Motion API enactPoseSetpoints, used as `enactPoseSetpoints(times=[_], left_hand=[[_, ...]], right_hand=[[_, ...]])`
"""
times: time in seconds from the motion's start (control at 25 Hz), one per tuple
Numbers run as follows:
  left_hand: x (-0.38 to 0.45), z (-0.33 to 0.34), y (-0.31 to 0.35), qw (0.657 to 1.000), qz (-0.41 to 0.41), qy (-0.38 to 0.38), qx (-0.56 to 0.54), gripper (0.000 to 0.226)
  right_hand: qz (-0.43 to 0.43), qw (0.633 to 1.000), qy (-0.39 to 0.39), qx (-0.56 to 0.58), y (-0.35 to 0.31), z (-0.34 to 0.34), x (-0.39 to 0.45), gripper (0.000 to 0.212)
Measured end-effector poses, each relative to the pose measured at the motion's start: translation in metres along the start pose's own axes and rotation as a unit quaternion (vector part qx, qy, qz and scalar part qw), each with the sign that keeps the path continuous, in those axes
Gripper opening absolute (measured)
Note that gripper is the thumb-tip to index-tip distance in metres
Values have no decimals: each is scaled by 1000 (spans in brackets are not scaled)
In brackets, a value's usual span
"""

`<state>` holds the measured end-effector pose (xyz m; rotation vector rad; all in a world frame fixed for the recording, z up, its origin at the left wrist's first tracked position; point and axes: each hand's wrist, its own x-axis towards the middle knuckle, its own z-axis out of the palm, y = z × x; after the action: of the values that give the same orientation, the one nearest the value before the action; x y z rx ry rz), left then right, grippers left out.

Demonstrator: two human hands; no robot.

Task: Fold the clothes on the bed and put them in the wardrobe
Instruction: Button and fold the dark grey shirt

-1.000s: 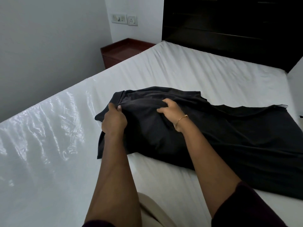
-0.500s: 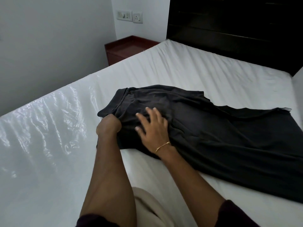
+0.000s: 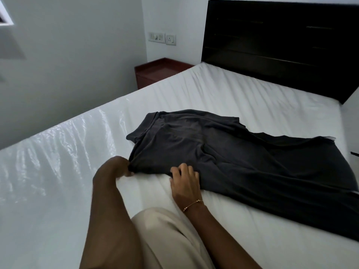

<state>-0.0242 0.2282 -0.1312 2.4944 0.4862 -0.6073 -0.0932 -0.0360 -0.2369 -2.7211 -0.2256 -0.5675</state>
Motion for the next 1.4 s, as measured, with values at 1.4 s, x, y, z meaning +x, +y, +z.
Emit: enactPoseSetpoints(times=[1.4], left_hand=[[-8, 4, -28, 987, 7, -10, -158, 7]], right_hand=[[81, 988, -60, 120, 36, 17, 210, 37]])
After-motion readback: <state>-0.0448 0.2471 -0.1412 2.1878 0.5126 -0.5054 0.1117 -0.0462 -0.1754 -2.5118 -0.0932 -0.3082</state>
